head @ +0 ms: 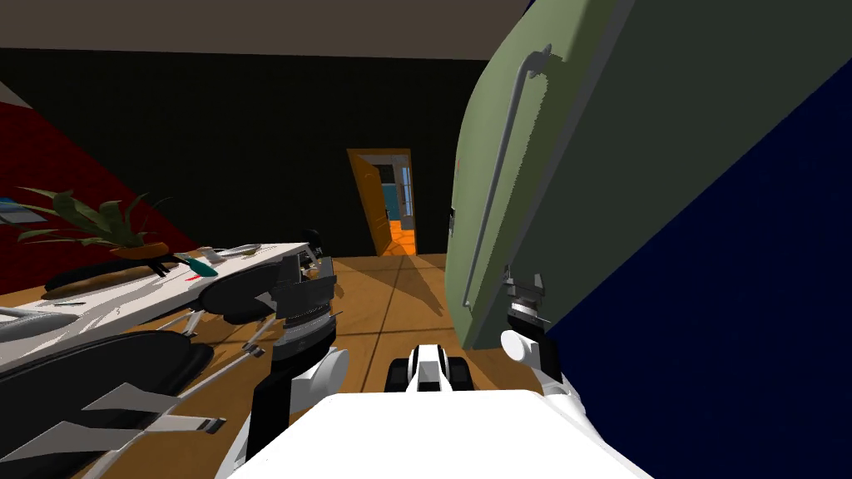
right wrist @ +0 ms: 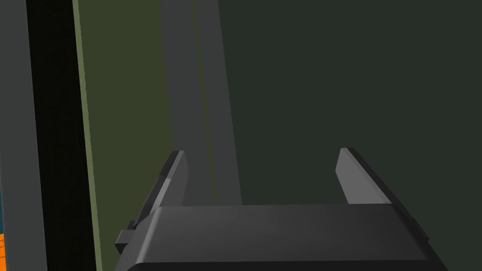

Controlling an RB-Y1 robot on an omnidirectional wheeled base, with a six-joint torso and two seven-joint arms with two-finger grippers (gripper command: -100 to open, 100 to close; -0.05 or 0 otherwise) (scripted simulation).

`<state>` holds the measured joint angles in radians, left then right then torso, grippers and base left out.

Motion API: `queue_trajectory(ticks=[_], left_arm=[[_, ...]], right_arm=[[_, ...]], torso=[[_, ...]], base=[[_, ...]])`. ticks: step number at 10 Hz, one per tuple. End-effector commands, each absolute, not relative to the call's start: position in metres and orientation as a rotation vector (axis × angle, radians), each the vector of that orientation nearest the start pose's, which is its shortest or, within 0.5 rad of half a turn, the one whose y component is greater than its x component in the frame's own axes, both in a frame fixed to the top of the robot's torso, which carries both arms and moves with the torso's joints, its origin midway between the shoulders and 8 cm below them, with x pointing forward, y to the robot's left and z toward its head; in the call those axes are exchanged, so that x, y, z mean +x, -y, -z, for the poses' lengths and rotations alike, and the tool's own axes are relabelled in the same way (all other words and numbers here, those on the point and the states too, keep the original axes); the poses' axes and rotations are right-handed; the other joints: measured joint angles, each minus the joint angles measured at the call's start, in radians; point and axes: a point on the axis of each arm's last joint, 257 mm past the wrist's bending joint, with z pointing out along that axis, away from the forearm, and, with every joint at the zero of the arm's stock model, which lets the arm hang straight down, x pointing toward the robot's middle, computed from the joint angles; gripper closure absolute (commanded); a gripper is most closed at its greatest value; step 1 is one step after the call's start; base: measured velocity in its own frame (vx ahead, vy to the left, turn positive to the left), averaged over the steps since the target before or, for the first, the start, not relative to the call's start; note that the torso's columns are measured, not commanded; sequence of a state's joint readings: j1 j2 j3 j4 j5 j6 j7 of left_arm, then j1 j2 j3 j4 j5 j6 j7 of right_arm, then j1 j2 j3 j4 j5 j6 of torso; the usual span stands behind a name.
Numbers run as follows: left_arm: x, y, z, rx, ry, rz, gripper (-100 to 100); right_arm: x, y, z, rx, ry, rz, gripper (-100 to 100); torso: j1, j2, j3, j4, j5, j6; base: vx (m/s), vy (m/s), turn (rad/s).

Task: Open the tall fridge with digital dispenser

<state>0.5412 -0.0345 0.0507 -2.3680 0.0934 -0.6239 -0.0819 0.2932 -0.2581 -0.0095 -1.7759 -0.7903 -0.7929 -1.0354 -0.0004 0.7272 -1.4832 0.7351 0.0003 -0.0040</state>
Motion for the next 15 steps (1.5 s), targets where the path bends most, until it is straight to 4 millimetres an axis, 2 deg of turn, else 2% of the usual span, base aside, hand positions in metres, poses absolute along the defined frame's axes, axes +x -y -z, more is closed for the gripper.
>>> queue_trajectory(ticks=[1, 6, 15], left_arm=[[0.292, -0.306, -0.072, -0.56, -0.424, 1.245, 0], [0.293, -0.306, -0.072, -0.56, -0.424, 1.245, 0], [0.292, -0.306, -0.072, -0.56, -0.424, 1.245, 0]], right_arm=[[0.397, 0.42, 0.096, -1.532, -0.596, 2.979, -100], [0.409, 0.428, 0.109, -1.44, -0.749, 2.82, -100], [0.441, 0.439, 0.137, -1.259, -1.003, 2.5, -100]], torso=[[-0.001, 0.001, 0.0, 0.0, 0.0, 0.001], [-0.002, -0.006, -0.004, -0.003, -0.002, -0.005], [-0.008, -0.01, -0.006, -0.006, -0.005, -0.001]], base=[[-0.037, 0.004, 0.144], [-0.053, 0.006, 0.131], [-0.05, 0.008, 0.111]])
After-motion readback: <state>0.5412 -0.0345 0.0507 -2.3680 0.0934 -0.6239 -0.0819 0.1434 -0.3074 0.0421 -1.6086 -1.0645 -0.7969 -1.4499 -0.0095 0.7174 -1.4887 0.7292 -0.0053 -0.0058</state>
